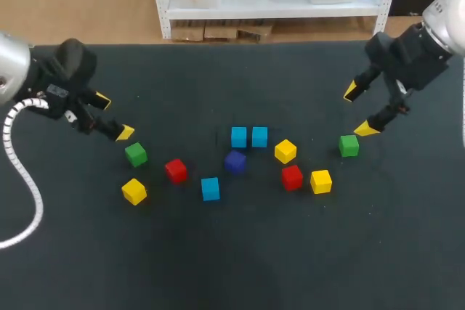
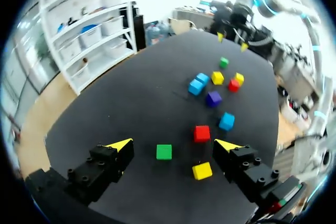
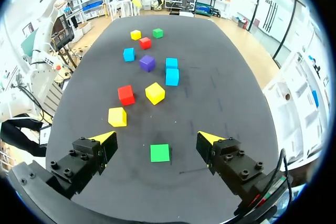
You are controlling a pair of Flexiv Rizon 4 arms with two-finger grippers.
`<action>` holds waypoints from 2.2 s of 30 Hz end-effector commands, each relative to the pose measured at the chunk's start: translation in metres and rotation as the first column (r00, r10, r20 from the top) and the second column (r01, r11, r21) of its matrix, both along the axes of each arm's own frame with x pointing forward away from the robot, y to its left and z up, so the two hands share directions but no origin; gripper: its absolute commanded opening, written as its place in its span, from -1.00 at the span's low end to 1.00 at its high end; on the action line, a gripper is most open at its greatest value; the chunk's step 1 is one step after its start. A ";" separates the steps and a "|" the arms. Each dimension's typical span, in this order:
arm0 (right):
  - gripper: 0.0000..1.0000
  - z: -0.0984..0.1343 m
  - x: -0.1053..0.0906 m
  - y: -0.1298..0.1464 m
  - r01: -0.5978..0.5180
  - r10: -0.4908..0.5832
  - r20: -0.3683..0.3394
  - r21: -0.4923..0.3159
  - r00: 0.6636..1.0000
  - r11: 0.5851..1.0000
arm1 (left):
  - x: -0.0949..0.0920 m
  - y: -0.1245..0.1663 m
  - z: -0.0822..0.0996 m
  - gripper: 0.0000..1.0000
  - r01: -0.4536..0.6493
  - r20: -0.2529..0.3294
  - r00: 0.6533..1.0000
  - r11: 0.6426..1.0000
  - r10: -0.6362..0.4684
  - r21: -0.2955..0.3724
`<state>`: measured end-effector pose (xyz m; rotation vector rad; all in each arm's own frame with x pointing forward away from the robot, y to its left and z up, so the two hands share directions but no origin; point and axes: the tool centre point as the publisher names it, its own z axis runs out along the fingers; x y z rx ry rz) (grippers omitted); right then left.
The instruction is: Place the blue cubes, place green cubes on the blue cubes, place the yellow cubes on the green cubes, then place the red cubes on the yellow cubes, and place purple cube on the red cubes.
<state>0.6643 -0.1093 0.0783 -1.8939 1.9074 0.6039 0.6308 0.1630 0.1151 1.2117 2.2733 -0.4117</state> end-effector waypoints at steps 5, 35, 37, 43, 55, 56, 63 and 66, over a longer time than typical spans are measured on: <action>1.00 0.000 0.000 0.000 0.000 0.000 0.001 0.002 1.000 1.000 | 0.007 0.001 0.006 1.00 0.100 -0.020 0.995 0.991 -0.099 0.083; 1.00 0.000 0.000 0.000 0.000 0.000 0.001 0.002 1.000 1.000 | 0.003 -0.027 0.009 1.00 0.171 -0.023 0.985 0.969 -0.170 0.179; 1.00 0.000 0.000 0.000 0.000 0.000 0.001 0.002 1.000 1.000 | 0.001 -0.039 0.007 1.00 0.209 -0.037 0.978 0.954 -0.206 0.216; 1.00 0.000 0.000 0.000 0.000 0.000 0.001 0.002 1.000 1.000 | -0.003 -0.071 -0.002 1.00 0.282 -0.084 0.959 0.903 -0.269 0.325; 1.00 0.000 0.000 0.000 0.000 0.000 0.001 0.002 1.000 1.000 | -0.007 -0.112 -0.038 1.00 0.431 -0.153 0.902 0.840 -0.403 0.330; 1.00 0.000 0.000 0.000 0.000 0.000 0.001 0.002 1.000 1.000 | -0.010 -0.114 -0.041 1.00 0.447 -0.166 0.894 0.830 -0.415 0.333; 1.00 0.000 0.000 0.000 0.000 0.000 0.001 0.002 1.000 1.000 | -0.033 -0.123 -0.060 1.00 0.521 -0.229 0.853 0.788 -0.469 0.327; 1.00 0.000 0.000 0.000 0.000 0.000 0.001 0.002 1.000 1.000 | -0.041 -0.124 -0.067 1.00 0.534 -0.232 0.845 0.780 -0.482 0.327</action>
